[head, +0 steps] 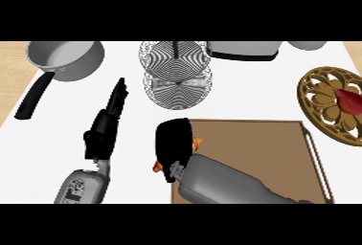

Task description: Pick the croissant from the tray and place it in the tiered basket

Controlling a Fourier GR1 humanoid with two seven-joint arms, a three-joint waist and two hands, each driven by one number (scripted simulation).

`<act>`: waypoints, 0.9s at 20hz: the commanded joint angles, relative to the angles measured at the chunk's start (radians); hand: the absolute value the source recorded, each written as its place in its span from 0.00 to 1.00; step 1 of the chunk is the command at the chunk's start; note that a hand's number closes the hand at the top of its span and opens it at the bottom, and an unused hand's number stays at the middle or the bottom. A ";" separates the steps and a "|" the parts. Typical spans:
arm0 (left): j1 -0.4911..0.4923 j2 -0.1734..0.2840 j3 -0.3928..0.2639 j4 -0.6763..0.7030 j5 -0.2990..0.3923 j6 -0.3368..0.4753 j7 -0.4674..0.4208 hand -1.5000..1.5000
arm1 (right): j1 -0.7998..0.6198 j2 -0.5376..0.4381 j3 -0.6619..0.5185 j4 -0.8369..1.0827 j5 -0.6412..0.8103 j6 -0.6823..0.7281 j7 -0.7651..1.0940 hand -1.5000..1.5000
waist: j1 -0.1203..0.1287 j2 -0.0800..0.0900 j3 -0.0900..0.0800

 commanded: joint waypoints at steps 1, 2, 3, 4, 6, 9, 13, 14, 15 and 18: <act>0.011 0.020 0.016 -0.025 0.019 -0.022 0.022 0.50 | -0.127 0.012 0.007 -0.038 -0.044 -0.019 0.212 1.00 | -0.004 -0.007 0.000; 0.007 0.001 0.014 0.012 0.014 -0.007 -0.011 0.50 | -0.159 0.012 0.004 -0.081 -0.043 -0.003 0.233 1.00 | -0.024 -0.008 -0.001; 0.013 -0.003 0.004 0.011 -0.019 0.022 -0.007 0.50 | -0.188 0.012 -0.005 -0.094 -0.046 -0.021 0.258 1.00 | -0.020 -0.010 -0.001; -0.031 -0.017 0.007 0.026 -0.020 0.030 0.009 0.50 | -0.199 0.012 0.019 -0.110 -0.045 -0.036 0.292 1.00 | -0.025 -0.009 -0.001; -0.006 0.004 0.024 -0.024 0.011 0.004 0.046 0.50 | -0.260 0.012 -0.036 -0.115 -0.034 -0.032 0.304 1.00 | -0.032 -0.014 -0.001; 0.023 0.015 0.026 -0.015 0.005 0.004 0.026 0.50 | -0.350 0.012 -0.069 -0.198 -0.059 0.014 0.378 1.00 | -0.045 -0.020 -0.001; 0.026 0.021 0.044 0.017 -0.006 0.017 -0.027 0.50 | -0.462 0.012 -0.175 -0.216 -0.121 0.035 0.399 1.00 | -0.057 -0.018 -0.001; 0.049 0.021 0.031 -0.027 0.006 0.001 0.006 0.50 | -0.512 0.012 -0.241 -0.192 -0.123 0.084 0.376 1.00 | -0.060 -0.021 -0.001; 0.030 0.020 0.034 -0.029 0.006 0.003 0.031 0.50 | -0.523 0.012 -0.228 -0.190 -0.135 0.082 0.396 1.00 | -0.060 -0.020 -0.001; 0.031 0.001 0.026 -0.002 -0.004 0.016 0.000 0.50 | -0.623 0.011 -0.317 -0.125 -0.167 0.081 0.377 1.00 | -0.061 -0.016 -0.002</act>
